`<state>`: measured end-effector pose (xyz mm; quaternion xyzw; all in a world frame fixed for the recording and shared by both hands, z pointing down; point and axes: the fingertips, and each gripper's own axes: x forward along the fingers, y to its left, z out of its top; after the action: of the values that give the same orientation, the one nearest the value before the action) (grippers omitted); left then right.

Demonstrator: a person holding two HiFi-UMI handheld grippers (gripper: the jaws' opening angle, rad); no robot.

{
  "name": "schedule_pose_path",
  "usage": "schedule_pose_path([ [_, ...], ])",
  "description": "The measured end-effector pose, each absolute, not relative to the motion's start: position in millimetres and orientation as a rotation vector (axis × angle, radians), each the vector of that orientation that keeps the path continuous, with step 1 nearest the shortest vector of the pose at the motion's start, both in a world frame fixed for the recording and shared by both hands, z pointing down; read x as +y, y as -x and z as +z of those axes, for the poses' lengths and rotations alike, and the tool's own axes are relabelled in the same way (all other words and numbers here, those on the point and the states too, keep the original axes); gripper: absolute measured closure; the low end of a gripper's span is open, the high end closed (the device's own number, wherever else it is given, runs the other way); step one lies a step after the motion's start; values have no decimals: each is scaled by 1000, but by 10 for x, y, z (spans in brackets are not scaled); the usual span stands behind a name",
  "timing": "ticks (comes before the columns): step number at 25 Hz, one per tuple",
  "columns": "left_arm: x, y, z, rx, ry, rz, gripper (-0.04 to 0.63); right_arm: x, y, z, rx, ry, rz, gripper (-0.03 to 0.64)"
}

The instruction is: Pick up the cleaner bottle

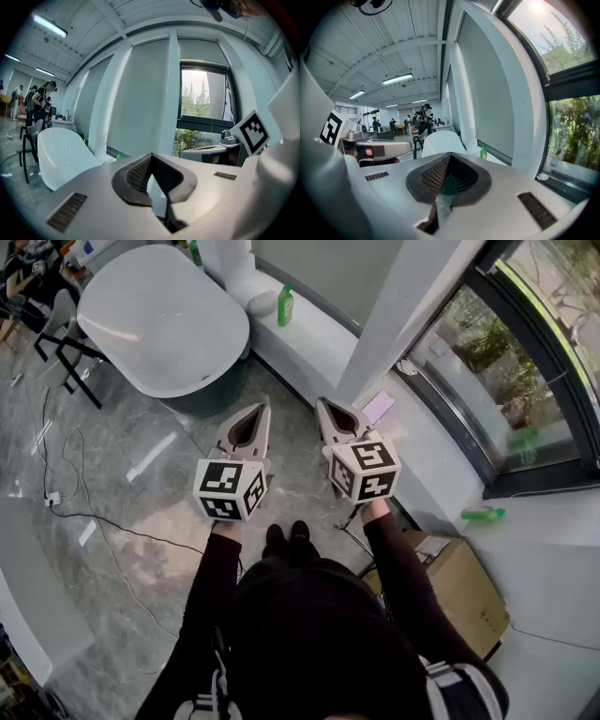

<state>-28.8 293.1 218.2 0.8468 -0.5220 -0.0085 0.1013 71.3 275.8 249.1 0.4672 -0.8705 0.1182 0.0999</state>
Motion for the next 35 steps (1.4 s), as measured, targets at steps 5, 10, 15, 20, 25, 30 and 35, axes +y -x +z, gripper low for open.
schedule_pose_path([
  [5,2913,248,2145,-1543,-2506,-29,588,2751,-751,2479,-2572,-1378,350,615],
  [10,2886,163,2148,-1535,-2509,-26,588,2728,-820,2494,-2570,-1377,355,615],
  [15,2836,93,2160,-1536,-2509,-22,588,2721,-857,2513,-2579,-1347,342,615],
  [20,2767,34,2139,-1552,-2509,-30,588,2687,-937,2508,-2590,-1348,337,615],
  [25,2677,-38,2093,-1570,-2509,-36,588,2599,-1060,2470,-2593,-1367,359,615],
  [30,2578,-110,2009,-1587,-2526,-33,588,2527,-1112,2419,-2598,-1363,341,615],
  [35,2516,-145,1966,-1594,-2539,-21,588,2477,-1129,2451,-2591,-1366,357,615],
])
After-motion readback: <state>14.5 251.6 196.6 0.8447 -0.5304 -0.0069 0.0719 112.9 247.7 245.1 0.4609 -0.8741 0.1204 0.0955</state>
